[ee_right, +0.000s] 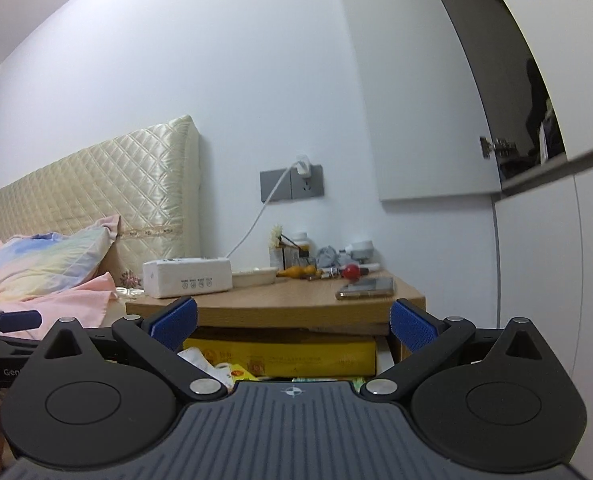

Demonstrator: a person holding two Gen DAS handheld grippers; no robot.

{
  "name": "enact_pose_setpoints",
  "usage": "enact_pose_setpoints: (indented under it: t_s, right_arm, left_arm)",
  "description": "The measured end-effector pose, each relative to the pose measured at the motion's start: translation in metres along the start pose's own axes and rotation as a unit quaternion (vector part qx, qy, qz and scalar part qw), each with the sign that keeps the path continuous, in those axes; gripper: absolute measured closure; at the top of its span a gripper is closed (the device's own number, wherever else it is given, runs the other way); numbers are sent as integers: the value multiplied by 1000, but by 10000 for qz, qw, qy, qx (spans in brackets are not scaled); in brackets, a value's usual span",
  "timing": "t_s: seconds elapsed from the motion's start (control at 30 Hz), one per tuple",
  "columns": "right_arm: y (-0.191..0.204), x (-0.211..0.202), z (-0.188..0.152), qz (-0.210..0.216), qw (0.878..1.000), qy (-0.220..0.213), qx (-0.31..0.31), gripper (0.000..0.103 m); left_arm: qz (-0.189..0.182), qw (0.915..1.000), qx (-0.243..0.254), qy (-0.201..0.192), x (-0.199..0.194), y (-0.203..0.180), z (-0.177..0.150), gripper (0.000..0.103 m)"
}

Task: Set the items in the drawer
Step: 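Back both tools away from the open drawer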

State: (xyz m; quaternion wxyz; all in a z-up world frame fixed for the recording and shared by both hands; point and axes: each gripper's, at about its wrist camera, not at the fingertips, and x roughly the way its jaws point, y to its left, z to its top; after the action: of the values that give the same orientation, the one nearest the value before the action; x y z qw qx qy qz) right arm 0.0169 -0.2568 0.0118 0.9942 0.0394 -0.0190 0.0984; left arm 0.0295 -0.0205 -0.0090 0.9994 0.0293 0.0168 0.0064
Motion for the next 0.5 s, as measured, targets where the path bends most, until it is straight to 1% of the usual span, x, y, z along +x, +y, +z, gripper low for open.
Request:
enact_pose_setpoints:
  t_s: [0.07,0.2,0.5]
  right_arm:
    - [5,0,-1,-5,10000,-8,-97,0]
    - [10,2,-2,120,9998,31,-135,0]
    - [12,3,-6,108,9997,166,-138,0]
  left_arm:
    - [12,10000,-11,-2,1,1,0,1]
    - [13,10000,-3,2,0,2,1,1]
    - [3,10000,-22,-6,-2,2,2,1]
